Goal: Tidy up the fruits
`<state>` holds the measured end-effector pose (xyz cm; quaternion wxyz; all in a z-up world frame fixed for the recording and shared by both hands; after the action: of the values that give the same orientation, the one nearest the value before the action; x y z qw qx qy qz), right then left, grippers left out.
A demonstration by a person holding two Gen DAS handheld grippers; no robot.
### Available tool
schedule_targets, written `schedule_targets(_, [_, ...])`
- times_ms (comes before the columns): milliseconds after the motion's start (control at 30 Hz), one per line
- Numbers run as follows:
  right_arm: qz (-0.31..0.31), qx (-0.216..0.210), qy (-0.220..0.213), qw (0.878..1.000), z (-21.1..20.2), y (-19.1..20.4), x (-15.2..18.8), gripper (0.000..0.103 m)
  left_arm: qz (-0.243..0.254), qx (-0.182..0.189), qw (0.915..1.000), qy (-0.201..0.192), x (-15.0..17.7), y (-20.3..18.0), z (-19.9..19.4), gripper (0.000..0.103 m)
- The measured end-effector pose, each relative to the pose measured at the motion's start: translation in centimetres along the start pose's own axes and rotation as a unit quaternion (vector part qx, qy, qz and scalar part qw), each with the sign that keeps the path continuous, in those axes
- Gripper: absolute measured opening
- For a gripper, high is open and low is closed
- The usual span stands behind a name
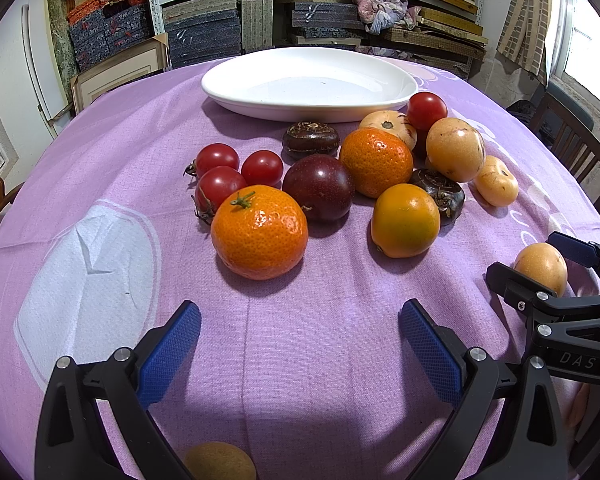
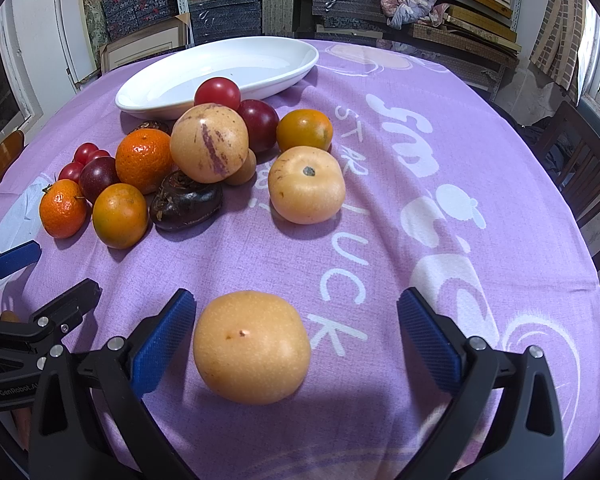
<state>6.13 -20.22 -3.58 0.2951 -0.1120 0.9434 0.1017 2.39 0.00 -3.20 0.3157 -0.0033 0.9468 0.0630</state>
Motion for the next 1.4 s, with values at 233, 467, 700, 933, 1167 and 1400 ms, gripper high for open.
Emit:
schedule_targets(233, [0.000, 0.000, 0.000, 1.000, 0.0, 0.0, 0.0, 0.099, 0.000, 0.000, 1.0000, 0.000, 0.0, 0.0, 0.0, 0.100])
schedule_targets(467, [0.000, 0.000, 0.000, 1.000, 0.0, 0.0, 0.0, 0.099, 0.000, 0.000, 1.0000, 0.000, 0.0, 0.0, 0.0, 0.100])
schedule_targets(700, [0.001, 0.002, 0.000, 1.000, 0.0, 0.0, 0.0, 0.099, 0.000, 0.000, 1.0000, 0.000, 0.0, 0.0, 0.0, 0.100])
schedule_targets(933, [-0.017, -0.013, 0.018, 1.000, -0.2, 0.4, -0.1, 0.099, 0.003, 0.000, 1.0000, 0.000, -0.1, 0.4, -0.1, 0.100])
schedule_targets(1167, [0.026, -0.094, -0.088, 0.991, -4.3, -1.3, -1.5, 0.099, -0.051, -0.011, 0.9979, -0.038, -1.4, 3.3, -1.4, 0.100])
schedule_targets(1400, [0.058, -0.140, -0.111, 0.982, -6.1, -3.0, -2.1, 0.099, -0.069, 0.036, 0.9969, 0.003, -1.7, 4.2, -0.5, 0.075])
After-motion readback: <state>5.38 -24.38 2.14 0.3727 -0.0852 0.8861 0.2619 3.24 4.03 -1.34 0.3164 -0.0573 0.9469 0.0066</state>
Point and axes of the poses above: each gripper's, at about its wrist camera, not at the fingertips, and z roughly the way its jaws point, y to its left, x to its underside, the point moved 4 cm from there along z, roughly the way its jaws point, and after that the axes turned 7 degrees about -x, right-handed, at the moved point
